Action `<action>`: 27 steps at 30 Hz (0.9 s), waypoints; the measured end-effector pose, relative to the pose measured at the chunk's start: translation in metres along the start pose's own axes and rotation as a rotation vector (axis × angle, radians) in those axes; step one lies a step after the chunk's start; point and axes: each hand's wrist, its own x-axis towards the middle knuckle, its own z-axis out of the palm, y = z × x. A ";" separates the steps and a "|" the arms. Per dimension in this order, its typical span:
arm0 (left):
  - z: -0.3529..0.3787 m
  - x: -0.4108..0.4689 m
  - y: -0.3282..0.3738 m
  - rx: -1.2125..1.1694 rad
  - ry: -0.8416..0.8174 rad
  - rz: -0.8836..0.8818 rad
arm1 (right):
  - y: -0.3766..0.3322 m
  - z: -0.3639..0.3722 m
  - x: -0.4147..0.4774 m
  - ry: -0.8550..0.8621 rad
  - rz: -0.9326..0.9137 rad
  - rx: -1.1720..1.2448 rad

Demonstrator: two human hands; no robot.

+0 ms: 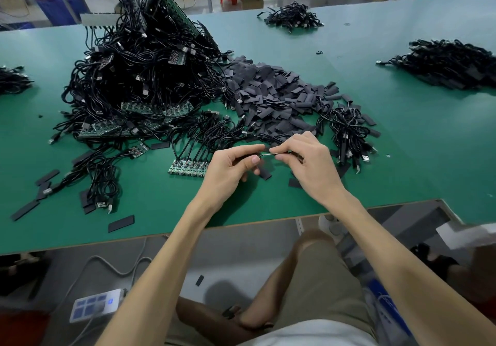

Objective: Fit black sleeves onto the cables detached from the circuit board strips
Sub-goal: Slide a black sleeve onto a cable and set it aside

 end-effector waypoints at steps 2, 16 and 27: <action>0.001 0.001 0.000 0.017 0.002 0.002 | 0.000 0.000 0.000 -0.001 0.001 -0.004; 0.000 0.002 -0.003 -0.123 0.066 -0.030 | -0.003 -0.002 -0.001 0.023 0.009 -0.015; 0.002 -0.002 0.005 -0.186 0.035 -0.040 | -0.008 -0.002 -0.004 0.042 -0.108 -0.092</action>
